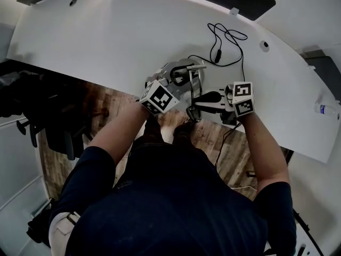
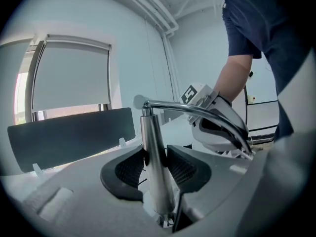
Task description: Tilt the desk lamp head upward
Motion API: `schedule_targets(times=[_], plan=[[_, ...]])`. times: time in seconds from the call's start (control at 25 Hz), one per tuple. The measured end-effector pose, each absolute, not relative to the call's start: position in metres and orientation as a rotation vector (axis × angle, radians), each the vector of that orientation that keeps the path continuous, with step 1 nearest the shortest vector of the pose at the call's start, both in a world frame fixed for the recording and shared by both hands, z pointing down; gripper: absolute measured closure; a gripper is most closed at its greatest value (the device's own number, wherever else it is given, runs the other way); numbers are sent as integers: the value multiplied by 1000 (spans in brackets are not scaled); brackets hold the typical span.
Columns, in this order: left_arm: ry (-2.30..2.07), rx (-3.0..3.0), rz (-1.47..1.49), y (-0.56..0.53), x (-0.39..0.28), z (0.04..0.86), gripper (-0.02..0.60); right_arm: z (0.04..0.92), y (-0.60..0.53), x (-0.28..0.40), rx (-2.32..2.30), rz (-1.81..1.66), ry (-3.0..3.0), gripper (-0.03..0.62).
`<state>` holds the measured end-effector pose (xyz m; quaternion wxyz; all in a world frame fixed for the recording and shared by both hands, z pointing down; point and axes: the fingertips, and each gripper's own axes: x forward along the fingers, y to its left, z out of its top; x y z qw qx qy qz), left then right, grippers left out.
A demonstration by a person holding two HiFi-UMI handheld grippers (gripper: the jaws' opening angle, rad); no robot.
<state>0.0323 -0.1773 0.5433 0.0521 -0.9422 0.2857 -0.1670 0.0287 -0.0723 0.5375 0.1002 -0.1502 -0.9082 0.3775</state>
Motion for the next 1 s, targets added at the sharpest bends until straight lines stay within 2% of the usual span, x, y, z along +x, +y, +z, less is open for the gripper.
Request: schedule_targets(times=[1.0], plan=[[846,-2841,-529,-176,34,545,433,480,-59,33,-450,1630,-2460,565]])
